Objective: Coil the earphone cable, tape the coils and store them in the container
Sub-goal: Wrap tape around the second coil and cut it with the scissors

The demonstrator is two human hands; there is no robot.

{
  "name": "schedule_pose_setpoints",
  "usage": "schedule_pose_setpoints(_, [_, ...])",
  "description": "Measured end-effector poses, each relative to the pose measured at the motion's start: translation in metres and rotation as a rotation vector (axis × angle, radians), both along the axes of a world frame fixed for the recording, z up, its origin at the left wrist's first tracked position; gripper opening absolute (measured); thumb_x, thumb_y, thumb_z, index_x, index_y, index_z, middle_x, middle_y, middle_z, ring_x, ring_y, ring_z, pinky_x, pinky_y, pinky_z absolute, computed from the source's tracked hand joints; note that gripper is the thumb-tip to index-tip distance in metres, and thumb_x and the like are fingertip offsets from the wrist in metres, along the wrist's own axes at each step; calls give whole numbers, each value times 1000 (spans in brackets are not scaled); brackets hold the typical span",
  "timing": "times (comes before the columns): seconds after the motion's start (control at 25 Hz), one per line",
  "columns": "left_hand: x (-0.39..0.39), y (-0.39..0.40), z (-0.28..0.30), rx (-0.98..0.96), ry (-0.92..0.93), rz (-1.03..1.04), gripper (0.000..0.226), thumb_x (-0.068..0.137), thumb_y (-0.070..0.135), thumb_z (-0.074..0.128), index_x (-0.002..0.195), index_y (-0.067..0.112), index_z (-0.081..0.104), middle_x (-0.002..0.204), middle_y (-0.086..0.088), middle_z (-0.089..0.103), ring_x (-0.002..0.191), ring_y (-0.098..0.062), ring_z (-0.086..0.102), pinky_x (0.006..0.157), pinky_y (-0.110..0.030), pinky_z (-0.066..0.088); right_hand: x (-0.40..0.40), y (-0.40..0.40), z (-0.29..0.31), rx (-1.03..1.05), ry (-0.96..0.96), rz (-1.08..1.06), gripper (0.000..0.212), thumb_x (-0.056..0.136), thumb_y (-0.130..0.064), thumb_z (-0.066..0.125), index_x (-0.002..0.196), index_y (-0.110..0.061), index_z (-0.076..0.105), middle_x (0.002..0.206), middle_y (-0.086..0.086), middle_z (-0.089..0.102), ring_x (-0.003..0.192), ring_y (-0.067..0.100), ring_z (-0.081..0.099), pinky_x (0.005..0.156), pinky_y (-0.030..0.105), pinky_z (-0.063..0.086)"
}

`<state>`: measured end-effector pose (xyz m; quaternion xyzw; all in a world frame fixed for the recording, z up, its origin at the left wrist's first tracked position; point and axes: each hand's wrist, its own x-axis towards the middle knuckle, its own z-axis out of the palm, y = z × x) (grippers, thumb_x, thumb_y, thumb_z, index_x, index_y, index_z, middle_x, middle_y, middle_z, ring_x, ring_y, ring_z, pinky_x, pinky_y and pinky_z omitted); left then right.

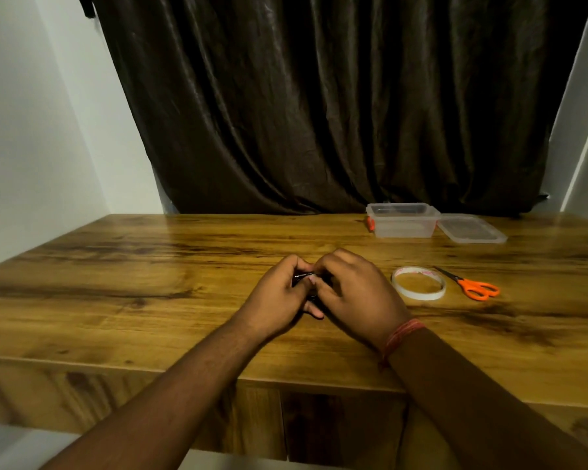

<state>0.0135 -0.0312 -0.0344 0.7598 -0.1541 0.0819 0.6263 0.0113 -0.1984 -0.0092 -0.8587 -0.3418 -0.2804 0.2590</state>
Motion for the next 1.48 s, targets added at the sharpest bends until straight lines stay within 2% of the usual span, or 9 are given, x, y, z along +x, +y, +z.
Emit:
schedule_pose_setpoints(0.12, [-1,1,3,-34,37,2,14,99,16,57,89,25,60,96,-13,70,67,-35,71,70,-54,58,0,0,1,-9,-18,4,8,96,-24,55,96,-18,61,92,-1,58,85,16,54,71,37,47])
schedule_pose_setpoints(0.36, [-6,0,11,-215,162,1,6,99,5,54,103,6,57,105,-28,66,63,-28,70,58,-32,60,-2,3,2,-28,-26,65,7,96,-16,55,96,-16,62,96,2,57,84,18,56,72,36,48])
schedule_pose_setpoints(0.48, [-8,0,17,-241,194,-11,6,99,2,52,103,5,55,85,-25,61,54,-23,64,56,-32,57,0,4,1,-66,-48,64,8,94,-13,57,98,-15,64,102,4,56,89,20,57,74,37,49])
schedule_pose_setpoints(0.6, [-11,-1,22,-311,211,-43,16,99,-5,42,98,5,54,57,-7,49,43,-16,52,50,-32,54,0,4,-1,-126,-99,35,10,93,-14,58,101,-16,62,105,4,52,88,21,55,71,40,52])
schedule_pose_setpoints(0.84, [-16,-1,27,-312,201,-47,12,100,-2,45,98,5,55,54,-1,56,45,-14,52,50,-30,54,-3,5,-1,-181,-193,12,15,92,-18,58,107,-21,56,103,3,49,87,19,53,65,39,53])
schedule_pose_setpoints(1.0, [-18,-1,27,-339,189,-54,9,98,0,52,106,2,54,62,-2,67,45,-13,59,49,-28,54,2,-1,-2,4,23,150,19,88,-18,69,103,-21,58,106,-7,50,94,9,52,79,20,45])
schedule_pose_setpoints(1.08, [-17,0,28,-372,200,-60,15,95,-3,56,109,1,54,71,-7,69,48,-13,62,47,-24,53,4,-6,-2,153,157,145,22,86,-17,72,100,-25,57,100,-13,54,90,2,53,76,11,41])
schedule_pose_setpoints(1.24, [-20,-2,28,-352,214,-79,18,91,-8,59,105,3,56,89,-16,67,53,-12,64,46,-21,53,4,-7,-2,379,405,180,30,87,-9,69,99,-33,55,91,-9,62,79,0,61,66,14,50])
schedule_pose_setpoints(1.48, [-20,-8,25,-241,153,-97,18,91,-9,58,104,2,52,98,-20,65,52,-12,64,45,-24,54,3,-4,0,434,430,172,28,86,-5,65,99,-28,56,83,-8,60,68,-4,56,61,13,47])
